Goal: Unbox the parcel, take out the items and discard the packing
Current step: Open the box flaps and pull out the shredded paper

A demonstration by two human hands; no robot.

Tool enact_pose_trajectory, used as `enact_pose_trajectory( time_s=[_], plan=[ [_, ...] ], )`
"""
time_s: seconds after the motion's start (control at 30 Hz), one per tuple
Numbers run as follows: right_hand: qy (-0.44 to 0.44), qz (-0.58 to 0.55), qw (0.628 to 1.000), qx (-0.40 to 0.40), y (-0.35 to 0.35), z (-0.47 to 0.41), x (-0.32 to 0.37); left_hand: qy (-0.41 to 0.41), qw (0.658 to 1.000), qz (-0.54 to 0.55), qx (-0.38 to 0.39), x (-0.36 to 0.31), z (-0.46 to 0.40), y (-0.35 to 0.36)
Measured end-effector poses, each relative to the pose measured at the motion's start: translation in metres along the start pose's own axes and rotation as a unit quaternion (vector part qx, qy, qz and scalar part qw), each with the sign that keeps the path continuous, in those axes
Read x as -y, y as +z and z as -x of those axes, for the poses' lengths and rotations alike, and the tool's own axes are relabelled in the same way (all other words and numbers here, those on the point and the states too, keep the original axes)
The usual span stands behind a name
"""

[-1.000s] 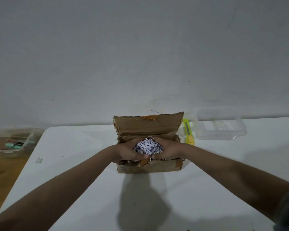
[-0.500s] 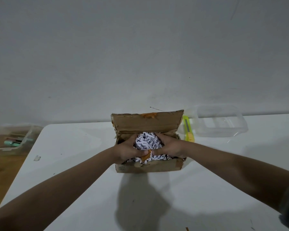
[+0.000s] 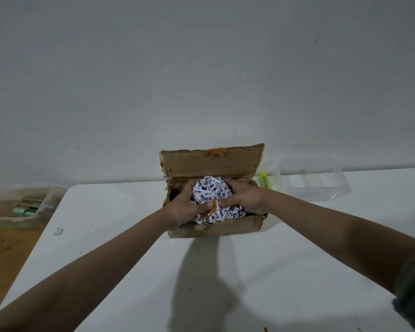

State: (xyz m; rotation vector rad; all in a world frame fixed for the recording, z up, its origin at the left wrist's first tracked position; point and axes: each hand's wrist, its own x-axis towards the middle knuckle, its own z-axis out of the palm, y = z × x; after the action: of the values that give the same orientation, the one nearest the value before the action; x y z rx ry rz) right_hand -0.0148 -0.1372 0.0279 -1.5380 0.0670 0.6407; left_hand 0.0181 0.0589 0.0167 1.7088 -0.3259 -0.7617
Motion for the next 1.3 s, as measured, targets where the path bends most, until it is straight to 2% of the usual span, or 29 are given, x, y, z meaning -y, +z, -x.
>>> enact_pose_trajectory(
  time_s=[0.17, 0.47, 0.9, 1.13, 1.3],
  plan=[
    [0.010, -0.013, 1.000, 0.001, 0.000, 0.002, 0.004, 0.059, 0.998, 0.010, -0.014, -0.005, 0.009, 0.004],
    [-0.030, -0.054, 0.998, 0.012, 0.007, 0.008, 0.008, 0.069, 0.991, 0.117, -0.014, -0.008, 0.014, 0.003],
    [-0.035, -0.076, 0.996, -0.001, 0.014, 0.017, -0.018, 0.066, 0.996, 0.052, 0.011, 0.005, 0.019, 0.012],
    [-0.053, -0.076, 0.996, -0.004, 0.008, 0.027, -0.005, 0.074, 0.997, 0.031, 0.020, -0.013, 0.013, 0.014],
    [-0.072, -0.059, 0.995, -0.042, -0.005, 0.033, 0.010, 0.085, 0.995, 0.032, 0.037, -0.036, 0.001, 0.018]
  ],
)
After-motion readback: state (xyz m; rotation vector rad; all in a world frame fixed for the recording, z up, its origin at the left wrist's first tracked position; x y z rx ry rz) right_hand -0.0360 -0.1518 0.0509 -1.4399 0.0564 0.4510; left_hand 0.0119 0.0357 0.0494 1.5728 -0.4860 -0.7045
